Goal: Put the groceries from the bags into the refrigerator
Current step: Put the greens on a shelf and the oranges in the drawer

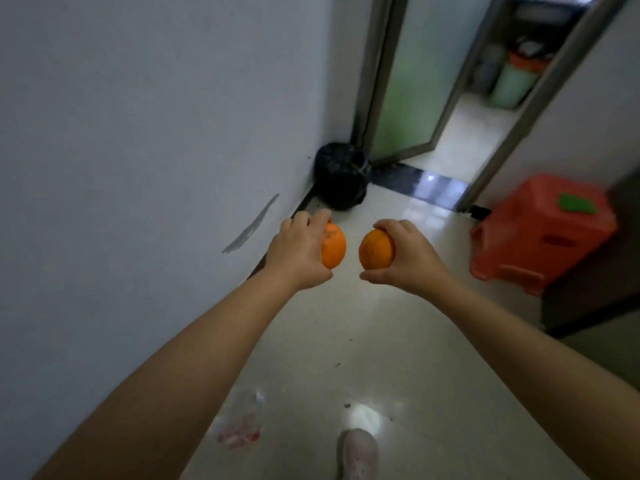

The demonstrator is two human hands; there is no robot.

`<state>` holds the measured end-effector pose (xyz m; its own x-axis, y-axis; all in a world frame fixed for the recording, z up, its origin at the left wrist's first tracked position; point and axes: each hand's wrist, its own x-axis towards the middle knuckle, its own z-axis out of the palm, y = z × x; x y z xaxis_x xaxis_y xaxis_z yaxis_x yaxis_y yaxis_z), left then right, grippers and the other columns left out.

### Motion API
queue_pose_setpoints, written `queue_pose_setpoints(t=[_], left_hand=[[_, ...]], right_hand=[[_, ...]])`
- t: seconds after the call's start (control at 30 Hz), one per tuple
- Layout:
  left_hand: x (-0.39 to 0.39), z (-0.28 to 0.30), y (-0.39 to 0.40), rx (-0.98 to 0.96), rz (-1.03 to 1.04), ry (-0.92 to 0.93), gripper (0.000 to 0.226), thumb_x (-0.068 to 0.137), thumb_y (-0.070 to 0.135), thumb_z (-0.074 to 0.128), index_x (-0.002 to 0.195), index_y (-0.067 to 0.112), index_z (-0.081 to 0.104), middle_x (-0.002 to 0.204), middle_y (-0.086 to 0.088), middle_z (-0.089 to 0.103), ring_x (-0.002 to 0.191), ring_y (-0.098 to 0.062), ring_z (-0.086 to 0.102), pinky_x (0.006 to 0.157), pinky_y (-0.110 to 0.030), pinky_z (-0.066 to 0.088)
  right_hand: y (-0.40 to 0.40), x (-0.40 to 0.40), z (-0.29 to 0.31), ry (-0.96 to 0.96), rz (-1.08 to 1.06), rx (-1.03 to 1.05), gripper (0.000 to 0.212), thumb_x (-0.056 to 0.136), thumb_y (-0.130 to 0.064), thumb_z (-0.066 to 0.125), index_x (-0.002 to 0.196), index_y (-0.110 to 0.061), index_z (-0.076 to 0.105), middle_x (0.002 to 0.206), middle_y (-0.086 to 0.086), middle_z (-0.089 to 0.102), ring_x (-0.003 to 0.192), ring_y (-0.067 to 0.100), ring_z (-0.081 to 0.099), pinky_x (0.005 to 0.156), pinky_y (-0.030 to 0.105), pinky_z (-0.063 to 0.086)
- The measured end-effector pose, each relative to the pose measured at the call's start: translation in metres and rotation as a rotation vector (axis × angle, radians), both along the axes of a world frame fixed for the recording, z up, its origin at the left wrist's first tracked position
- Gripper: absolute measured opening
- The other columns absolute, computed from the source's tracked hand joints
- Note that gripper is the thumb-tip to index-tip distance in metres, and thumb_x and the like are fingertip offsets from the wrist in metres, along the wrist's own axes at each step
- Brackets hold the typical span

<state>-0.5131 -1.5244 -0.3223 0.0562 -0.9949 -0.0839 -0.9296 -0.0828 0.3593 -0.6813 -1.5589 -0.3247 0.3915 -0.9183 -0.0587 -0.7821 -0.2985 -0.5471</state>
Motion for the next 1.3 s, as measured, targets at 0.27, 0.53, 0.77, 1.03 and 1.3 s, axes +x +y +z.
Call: queue_pose_setpoints(t=[0.27,0.53,0.77,1.03,1.3], left_hand=[[-0.244,0.126,-0.024,-0.229,-0.476,-0.032,0.074,0.073,0.024,0.074,0.134,0.022,0.034,0.132,-0.008,0.041,0.121,-0.03,0.041,0.094,-0.039,0.043],[-0.524,0.202,0.002,-0.448,-0.811,0.096,0.076,0.074,0.019,0.071,0.138,0.025,0.03,0.131,-0.008,0.04,0.122,-0.029,0.04,0.092,-0.038,0.043],[-0.733,0.246,0.008,-0.559,-0.835,0.137,0.074,0.076,0.022,0.071,0.137,0.025,0.03,0.132,-0.009,0.038,0.123,-0.029,0.038,0.091,-0.038,0.043],[-0.924,0.298,-0.065,-0.551,-0.744,0.311,0.074,0.073,0.02,0.075,0.134,0.024,0.033,0.134,-0.012,0.039,0.125,-0.033,0.038,0.094,-0.041,0.043],[-1.071,0.369,-0.211,-0.736,-0.506,0.422,0.066,0.076,0.017,0.071,0.132,0.02,0.035,0.134,-0.014,0.037,0.126,-0.033,0.036,0.094,-0.04,0.042]], right_hand=[[0.053,-0.258,0.145,0.026,-0.462,-0.267,0.077,0.065,-0.028,0.081,0.13,-0.016,0.041,0.13,0.008,0.043,0.117,0.024,0.044,0.094,0.031,0.039],[0.132,-0.513,0.213,0.084,-0.774,-0.426,0.074,0.066,-0.017,0.08,0.13,-0.013,0.043,0.131,0.012,0.044,0.123,0.026,0.043,0.095,0.028,0.035],[0.15,-0.71,0.27,0.108,-0.857,-0.589,0.076,0.067,-0.016,0.08,0.132,-0.014,0.041,0.133,0.011,0.042,0.121,0.025,0.043,0.089,0.023,0.031],[0.084,-0.881,0.326,0.249,-0.88,-0.757,0.076,0.068,-0.017,0.079,0.133,-0.012,0.041,0.135,0.012,0.042,0.122,0.028,0.044,0.095,0.029,0.037],[-0.069,-1.026,0.384,0.298,-0.882,-0.785,0.075,0.068,-0.027,0.079,0.132,-0.018,0.042,0.132,0.012,0.044,0.119,0.029,0.046,0.096,0.036,0.041]])
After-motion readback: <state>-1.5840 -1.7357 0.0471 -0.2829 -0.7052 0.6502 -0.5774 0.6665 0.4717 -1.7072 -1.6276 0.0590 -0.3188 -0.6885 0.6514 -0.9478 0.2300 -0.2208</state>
